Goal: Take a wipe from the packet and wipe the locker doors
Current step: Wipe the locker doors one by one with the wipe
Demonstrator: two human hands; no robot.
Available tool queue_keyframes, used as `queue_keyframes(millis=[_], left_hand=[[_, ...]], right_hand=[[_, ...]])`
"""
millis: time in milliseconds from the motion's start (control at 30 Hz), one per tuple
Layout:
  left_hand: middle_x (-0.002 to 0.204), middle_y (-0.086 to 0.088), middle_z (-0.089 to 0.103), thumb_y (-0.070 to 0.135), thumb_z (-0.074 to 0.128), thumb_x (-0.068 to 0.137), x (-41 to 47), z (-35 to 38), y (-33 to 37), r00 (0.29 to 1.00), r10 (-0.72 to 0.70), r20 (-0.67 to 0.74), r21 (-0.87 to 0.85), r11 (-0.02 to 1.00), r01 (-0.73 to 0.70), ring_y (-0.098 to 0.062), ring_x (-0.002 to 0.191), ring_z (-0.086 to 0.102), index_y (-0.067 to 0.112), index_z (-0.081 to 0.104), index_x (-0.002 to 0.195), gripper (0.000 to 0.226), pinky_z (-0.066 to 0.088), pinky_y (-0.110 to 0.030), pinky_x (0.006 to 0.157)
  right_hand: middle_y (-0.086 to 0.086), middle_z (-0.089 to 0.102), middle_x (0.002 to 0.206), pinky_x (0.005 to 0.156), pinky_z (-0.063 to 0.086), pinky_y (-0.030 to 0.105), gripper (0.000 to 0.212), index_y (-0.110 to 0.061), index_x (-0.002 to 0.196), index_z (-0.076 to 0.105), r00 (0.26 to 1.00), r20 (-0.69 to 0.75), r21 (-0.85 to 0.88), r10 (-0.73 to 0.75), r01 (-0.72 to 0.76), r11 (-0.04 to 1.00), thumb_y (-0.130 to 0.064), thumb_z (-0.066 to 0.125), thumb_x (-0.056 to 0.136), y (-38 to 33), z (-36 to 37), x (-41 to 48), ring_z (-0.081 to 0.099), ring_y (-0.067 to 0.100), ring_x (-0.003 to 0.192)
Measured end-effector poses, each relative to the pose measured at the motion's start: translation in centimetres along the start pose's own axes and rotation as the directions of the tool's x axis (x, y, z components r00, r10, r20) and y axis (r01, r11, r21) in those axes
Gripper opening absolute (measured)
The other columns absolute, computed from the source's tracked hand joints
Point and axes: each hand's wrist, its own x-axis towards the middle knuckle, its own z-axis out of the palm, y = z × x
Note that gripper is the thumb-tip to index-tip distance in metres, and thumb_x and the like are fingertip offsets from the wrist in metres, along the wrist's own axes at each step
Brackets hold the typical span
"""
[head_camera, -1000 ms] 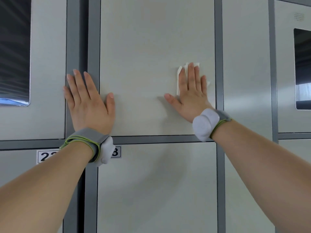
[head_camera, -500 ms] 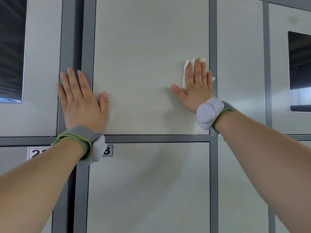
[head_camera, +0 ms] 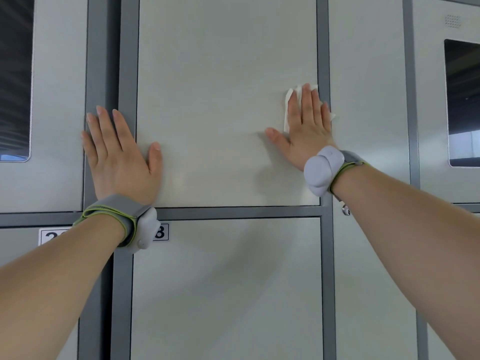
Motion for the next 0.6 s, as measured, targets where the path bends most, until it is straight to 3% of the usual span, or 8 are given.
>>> queue_keyframes(millis=[233,400,600], left_hand=[[0.154,-0.027,0.007,0.049,0.019,0.089,0.0,0.0,0.0,1.0,-0.004,-0.005,0.004,1.0,0.004,-0.038,0.144,0.002,-0.006,0.011,0.147,0.081,-0.001,-0.046,0.117],[0.154,-0.027,0.007,0.049,0.02,0.089,-0.1,0.1,0.0,1.0,-0.009,-0.002,0.003,1.0,0.009,-0.039,0.144,0.003,-0.006,0.011,0.147,0.08,-0.001,-0.046,0.117],[0.155,-0.026,0.005,0.05,0.018,0.087,0.1,0.0,-0.2,1.0,-0.002,0.009,-0.01,1.0,0.002,-0.038,0.144,0.001,-0.006,0.01,0.147,0.082,-0.003,-0.044,0.117]], right_hand=[[0.013,-0.018,0.156,0.112,-0.019,0.036,0.104,-0.009,0.148,-0.013,1.0,0.025,-0.007,-0.012,0.012,1.0,-0.077,-0.005,0.07,-0.1,1.8,-4.6,-0.02,0.026,0.143],[0.015,-0.016,0.156,0.112,-0.019,0.037,0.113,-0.01,0.149,-0.011,0.996,0.053,-0.046,-0.075,0.078,0.996,-0.083,-0.019,0.064,0.8,1.8,-5.2,-0.019,0.027,0.143],[0.013,-0.018,0.156,0.114,-0.015,0.041,0.098,-0.012,0.149,-0.012,0.994,0.048,0.044,0.094,-0.096,0.994,-0.076,0.009,0.078,-0.5,0.8,-1.9,-0.02,0.026,0.143]])
